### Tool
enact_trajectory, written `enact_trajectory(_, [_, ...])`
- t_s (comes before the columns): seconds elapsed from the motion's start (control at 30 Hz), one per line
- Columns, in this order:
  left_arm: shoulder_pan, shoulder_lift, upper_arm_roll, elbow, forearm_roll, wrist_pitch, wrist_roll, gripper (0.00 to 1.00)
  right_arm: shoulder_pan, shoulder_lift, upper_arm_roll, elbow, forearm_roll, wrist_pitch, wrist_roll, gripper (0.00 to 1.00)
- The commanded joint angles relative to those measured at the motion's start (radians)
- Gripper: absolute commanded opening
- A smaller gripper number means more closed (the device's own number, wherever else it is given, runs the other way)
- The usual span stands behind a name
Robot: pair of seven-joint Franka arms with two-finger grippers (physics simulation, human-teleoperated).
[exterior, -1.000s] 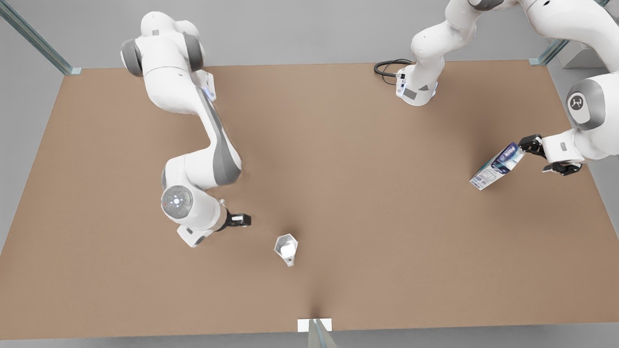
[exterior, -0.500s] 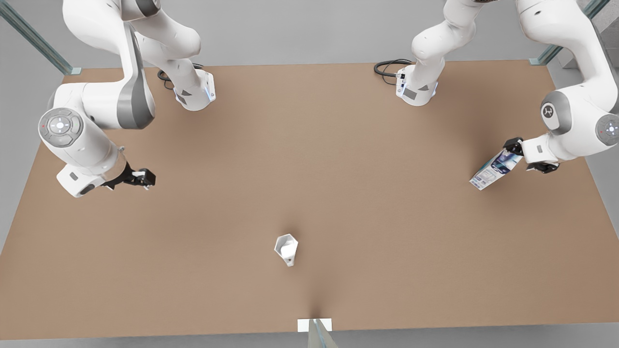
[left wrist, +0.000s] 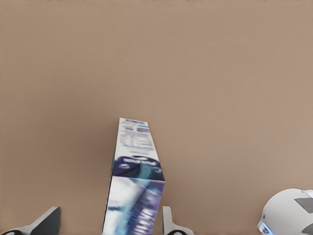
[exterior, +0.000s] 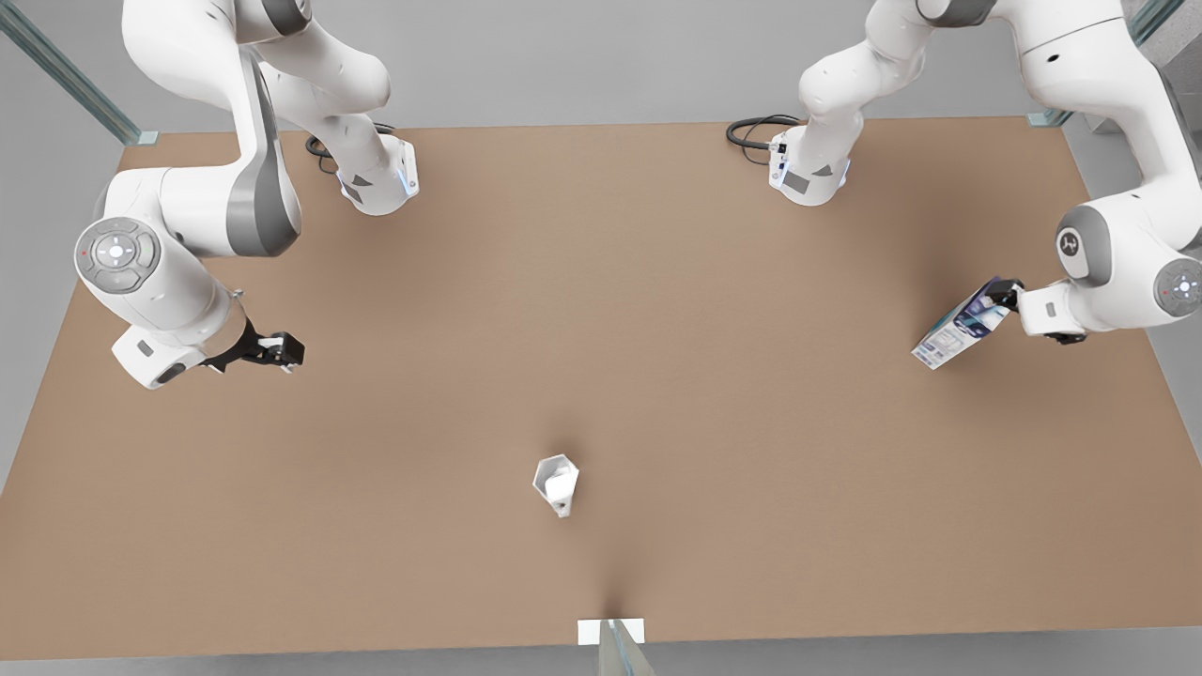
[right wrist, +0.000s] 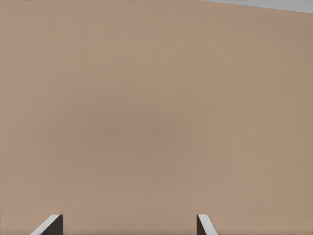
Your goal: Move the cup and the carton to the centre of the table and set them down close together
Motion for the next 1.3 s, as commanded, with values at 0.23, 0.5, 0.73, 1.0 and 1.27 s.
enact_trajectory(0.23, [0.003, 0.0, 0.028, -0.082, 0.001, 0.013, 0.0, 1.0, 0.0, 0.0, 0.0, 0.0, 0.0, 0.0, 0.0, 1.0])
enact_trajectory(0.5, [-0.003, -0.006, 0.04, -0.15, 0.004, 0.053, 0.005, 1.0, -0.002, 0.0, 0.0, 0.014, 0.0, -0.008, -0.002, 1.0])
enact_trajectory(0.73, [0.0, -0.006, 0.046, -0.21, 0.035, 0.101, 0.005, 0.99, -0.003, 0.001, 0.0, 0.014, 0.0, -0.005, -0.002, 1.0])
enact_trajectory(1.0, [-0.008, -0.011, 0.045, -0.206, 0.035, 0.092, 0.003, 0.67, 0.0, 0.001, 0.0, 0.015, 0.0, -0.008, -0.002, 1.0])
enact_trajectory(1.27, [-0.015, -0.025, 0.045, -0.196, 0.033, 0.079, -0.001, 0.64, 0.0, 0.001, 0.0, 0.015, 0.0, -0.006, -0.002, 1.0])
